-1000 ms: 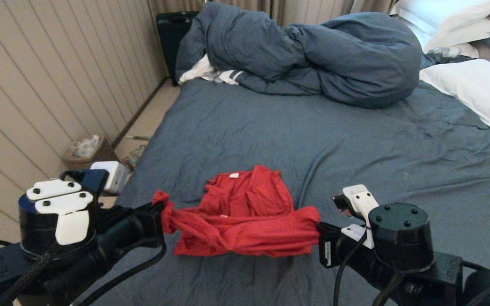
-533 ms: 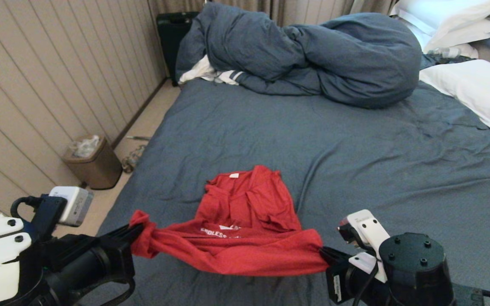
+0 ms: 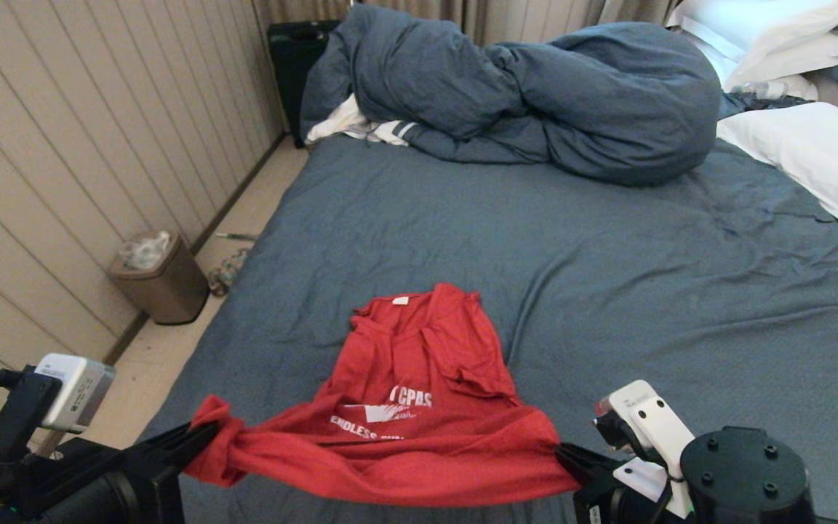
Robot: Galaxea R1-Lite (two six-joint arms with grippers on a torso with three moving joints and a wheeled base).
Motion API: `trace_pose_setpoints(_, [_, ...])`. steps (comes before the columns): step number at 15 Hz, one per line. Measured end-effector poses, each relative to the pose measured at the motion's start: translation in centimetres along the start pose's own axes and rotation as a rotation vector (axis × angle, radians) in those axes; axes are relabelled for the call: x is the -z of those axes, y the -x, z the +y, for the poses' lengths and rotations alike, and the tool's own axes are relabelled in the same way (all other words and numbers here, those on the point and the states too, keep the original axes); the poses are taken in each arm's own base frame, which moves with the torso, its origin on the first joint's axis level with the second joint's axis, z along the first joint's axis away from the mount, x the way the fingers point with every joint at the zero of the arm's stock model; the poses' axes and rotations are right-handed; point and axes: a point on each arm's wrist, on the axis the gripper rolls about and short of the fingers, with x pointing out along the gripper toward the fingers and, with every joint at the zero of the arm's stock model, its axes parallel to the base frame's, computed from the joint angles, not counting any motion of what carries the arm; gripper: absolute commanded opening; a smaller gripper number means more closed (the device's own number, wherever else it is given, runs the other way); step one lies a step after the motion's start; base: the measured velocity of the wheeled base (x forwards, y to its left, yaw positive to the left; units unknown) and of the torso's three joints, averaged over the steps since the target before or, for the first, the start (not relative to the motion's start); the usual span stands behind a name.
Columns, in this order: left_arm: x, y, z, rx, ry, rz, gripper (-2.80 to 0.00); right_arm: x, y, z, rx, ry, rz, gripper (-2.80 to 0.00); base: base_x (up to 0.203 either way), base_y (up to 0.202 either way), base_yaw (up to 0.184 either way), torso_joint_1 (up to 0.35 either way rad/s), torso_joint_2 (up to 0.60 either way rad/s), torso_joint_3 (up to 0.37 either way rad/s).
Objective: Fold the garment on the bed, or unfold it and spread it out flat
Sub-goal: Unford the red T-shirt
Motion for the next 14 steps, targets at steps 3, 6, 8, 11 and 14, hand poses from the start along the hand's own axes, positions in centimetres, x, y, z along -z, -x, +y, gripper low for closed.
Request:
trace_pose_setpoints(3, [-0.4,0.7,-0.1,0.029,0.005,-0.025,0.00,0.0,0.4,0.1,-0.015,0.027,-0.007,0.00,0.000,0.000,0.000,0.000,0.00,0.000])
trace_pose_setpoints(6, [-1.2,1.3,-0.2,0.052,0.014,-0.057,0.00,-0.8,0.5,0.4,-0.034,0.028,-0.040,0.00,0.000,0.000,0.000,0.000,0.00,0.000])
trace_pose_setpoints(8, [-2.5,1.5,-0.5,0.060,0.021,-0.079,0.00,-2.1,0.2,0.7,-0.034,0.030,-0.076,0.00,0.000,0.000,0.000,0.000,0.00,0.000])
trace_pose_setpoints(11, [-5.8,0.9,-1.7,0.092,0.042,-0.120,-2.80,-5.6,-1.5,0.2,0.022,-0.015,-0.130,-2.80,0.000,0.000,0.000,0.000,0.00,0.000])
trace_pose_setpoints(14, [-8.9,-2.6,-3.2,0.083,0.065,-0.113,-2.80,-10.0,-4.6,-0.7,0.086,-0.060,-0.167,-2.80,0.000,0.000,0.000,0.000,0.00,0.000])
